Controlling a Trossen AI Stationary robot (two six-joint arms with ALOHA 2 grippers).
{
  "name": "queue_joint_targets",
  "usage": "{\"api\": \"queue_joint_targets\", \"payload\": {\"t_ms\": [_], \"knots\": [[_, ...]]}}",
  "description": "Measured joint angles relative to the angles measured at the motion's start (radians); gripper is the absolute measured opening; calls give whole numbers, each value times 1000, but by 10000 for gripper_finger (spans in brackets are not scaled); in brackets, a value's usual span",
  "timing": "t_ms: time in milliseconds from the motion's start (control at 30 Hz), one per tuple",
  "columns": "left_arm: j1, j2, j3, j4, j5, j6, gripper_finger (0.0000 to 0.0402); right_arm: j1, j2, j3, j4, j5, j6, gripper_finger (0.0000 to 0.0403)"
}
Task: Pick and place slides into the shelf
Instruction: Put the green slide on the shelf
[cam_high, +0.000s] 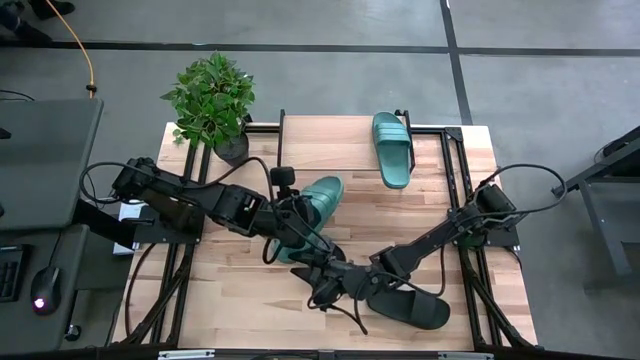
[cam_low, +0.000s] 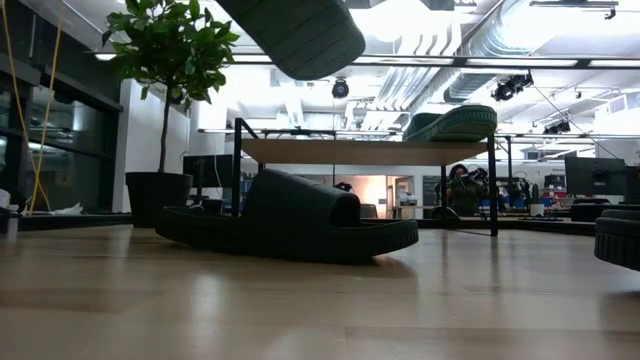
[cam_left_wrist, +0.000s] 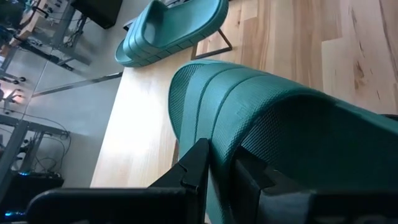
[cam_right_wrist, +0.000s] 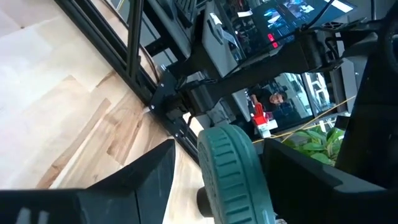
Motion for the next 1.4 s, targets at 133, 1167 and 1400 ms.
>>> {"api": "queue_joint_targets", "payload": {"t_ms": [133, 1167, 1400], "knots": [[0, 0, 0, 0, 0, 0, 37, -4, 0, 0, 0, 2, 0, 236], [0, -1, 0, 25, 39, 18, 37, -46, 0, 0, -61, 67, 73, 94], [0, -1, 0, 24, 39, 18, 37, -47, 0, 0, -61, 67, 102, 58]]}}
